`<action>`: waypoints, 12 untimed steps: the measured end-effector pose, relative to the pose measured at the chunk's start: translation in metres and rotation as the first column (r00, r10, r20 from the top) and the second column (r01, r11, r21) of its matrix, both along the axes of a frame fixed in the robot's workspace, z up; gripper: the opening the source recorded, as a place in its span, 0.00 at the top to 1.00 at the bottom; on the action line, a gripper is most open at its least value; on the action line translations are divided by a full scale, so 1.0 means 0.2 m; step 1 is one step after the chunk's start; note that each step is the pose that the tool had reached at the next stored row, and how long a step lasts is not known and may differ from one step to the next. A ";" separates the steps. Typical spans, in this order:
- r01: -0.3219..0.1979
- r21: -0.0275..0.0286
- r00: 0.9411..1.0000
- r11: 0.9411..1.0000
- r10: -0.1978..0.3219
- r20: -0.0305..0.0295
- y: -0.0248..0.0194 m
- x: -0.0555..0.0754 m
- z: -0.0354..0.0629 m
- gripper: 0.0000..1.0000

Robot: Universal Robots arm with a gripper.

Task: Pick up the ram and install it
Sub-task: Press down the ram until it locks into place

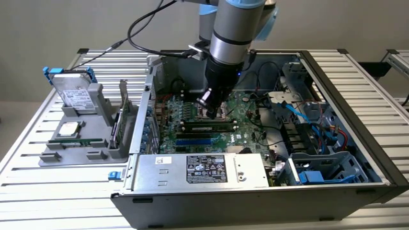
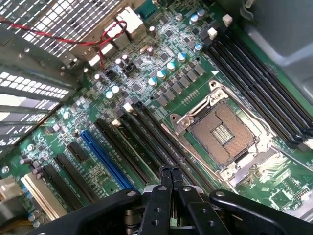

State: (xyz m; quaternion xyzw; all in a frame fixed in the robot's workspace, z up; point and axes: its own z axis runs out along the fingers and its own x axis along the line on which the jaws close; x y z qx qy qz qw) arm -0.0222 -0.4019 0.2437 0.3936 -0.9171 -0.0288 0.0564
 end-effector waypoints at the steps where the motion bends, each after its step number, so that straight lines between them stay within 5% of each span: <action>1: 0.012 0.000 1.000 1.000 -0.012 0.001 0.000 0.00 0.000 0.90; 12: 0.141 0.001 0.990 0.990 -0.141 0.014 0.000 0.00 0.000 0.90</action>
